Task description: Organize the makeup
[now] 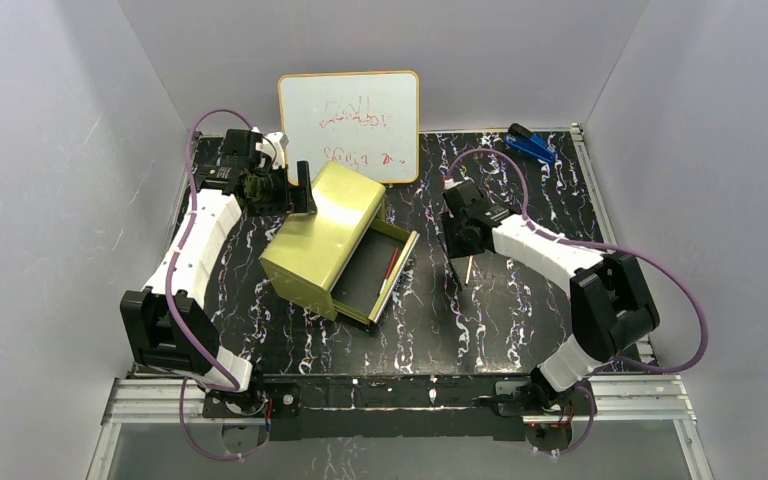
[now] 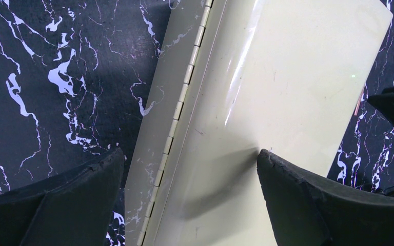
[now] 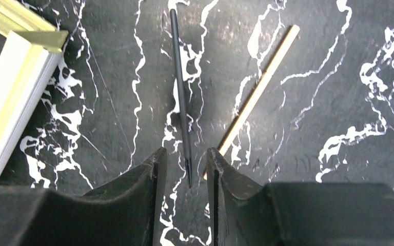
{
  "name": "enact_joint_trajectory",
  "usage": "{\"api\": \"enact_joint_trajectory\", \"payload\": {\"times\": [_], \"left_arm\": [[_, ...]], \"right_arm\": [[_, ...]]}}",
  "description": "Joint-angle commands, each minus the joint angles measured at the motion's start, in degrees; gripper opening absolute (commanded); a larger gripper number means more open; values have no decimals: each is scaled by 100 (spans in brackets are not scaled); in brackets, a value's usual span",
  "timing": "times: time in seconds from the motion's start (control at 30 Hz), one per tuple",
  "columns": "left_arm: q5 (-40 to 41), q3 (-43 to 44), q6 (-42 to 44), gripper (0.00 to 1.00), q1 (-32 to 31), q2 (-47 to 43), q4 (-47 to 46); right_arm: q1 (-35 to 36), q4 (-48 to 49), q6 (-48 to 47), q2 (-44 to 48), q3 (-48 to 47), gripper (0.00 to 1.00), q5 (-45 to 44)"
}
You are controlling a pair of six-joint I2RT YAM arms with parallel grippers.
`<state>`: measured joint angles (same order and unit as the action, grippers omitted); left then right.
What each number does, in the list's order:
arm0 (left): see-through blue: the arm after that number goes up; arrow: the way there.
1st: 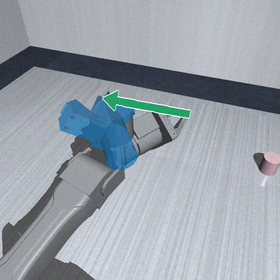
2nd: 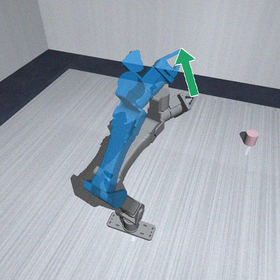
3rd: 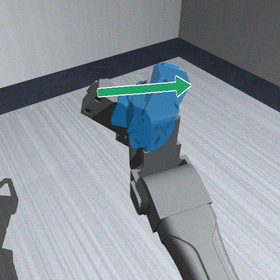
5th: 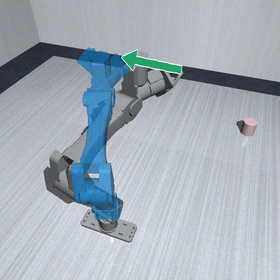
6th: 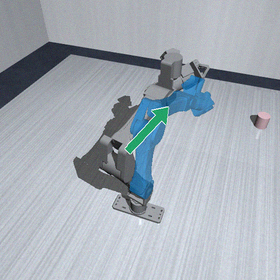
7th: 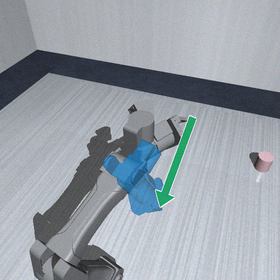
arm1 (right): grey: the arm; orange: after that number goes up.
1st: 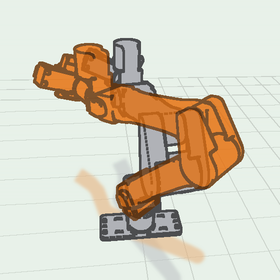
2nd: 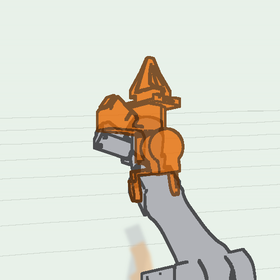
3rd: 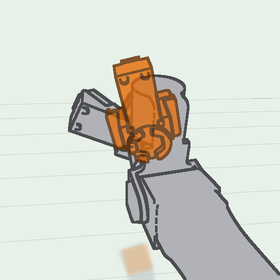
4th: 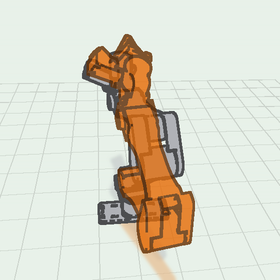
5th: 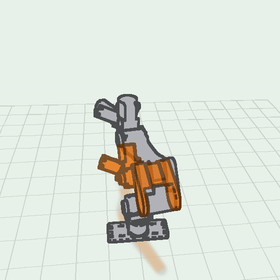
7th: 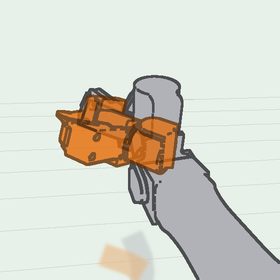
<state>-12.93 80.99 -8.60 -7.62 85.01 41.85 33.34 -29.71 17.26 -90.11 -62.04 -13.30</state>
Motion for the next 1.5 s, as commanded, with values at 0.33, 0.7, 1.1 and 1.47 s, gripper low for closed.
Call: {"api": "enact_joint_trajectory", "payload": {"times": [0.33,0.7,1.1,1.47], "left_arm": [[310,-126,192,98,32,59,404],[346,-165,201,98,32,69,389],[384,-219,201,99,32,18,370],[376,-220,191,98,32,32,359]], "right_arm": [[-189,1068,-414,-962,-83,41,641],[-198,1001,-522,-1214,-107,38,245],[-183,450,-480,-1131,-298,1,61],[-164,465,1729,1084,-886,1,1096]]}}
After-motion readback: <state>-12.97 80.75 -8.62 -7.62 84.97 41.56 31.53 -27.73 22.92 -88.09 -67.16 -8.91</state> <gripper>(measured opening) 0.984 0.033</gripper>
